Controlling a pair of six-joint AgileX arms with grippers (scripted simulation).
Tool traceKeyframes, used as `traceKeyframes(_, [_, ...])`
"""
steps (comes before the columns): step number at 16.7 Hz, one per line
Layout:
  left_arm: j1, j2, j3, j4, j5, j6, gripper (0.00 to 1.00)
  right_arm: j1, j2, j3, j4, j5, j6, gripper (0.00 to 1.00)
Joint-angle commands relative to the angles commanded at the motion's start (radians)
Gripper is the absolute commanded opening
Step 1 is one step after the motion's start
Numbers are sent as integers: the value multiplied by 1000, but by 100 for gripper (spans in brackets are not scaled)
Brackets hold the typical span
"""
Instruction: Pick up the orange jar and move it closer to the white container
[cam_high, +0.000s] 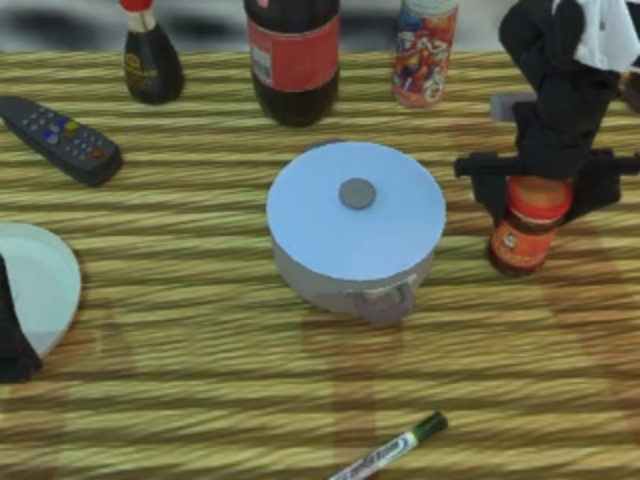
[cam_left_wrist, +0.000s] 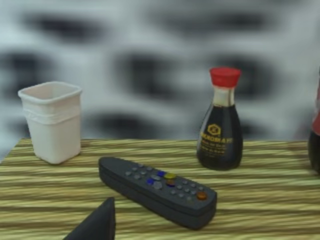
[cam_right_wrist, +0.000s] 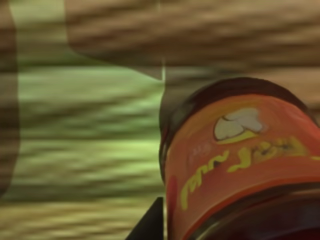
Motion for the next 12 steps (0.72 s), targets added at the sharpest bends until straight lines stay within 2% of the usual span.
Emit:
traceKeyframes(9, [0,0,0,0,0,0,100,0,0,0,0,0,0,98])
traceKeyframes(12, [0,0,0,0,0,0,100,0,0,0,0,0,0,100])
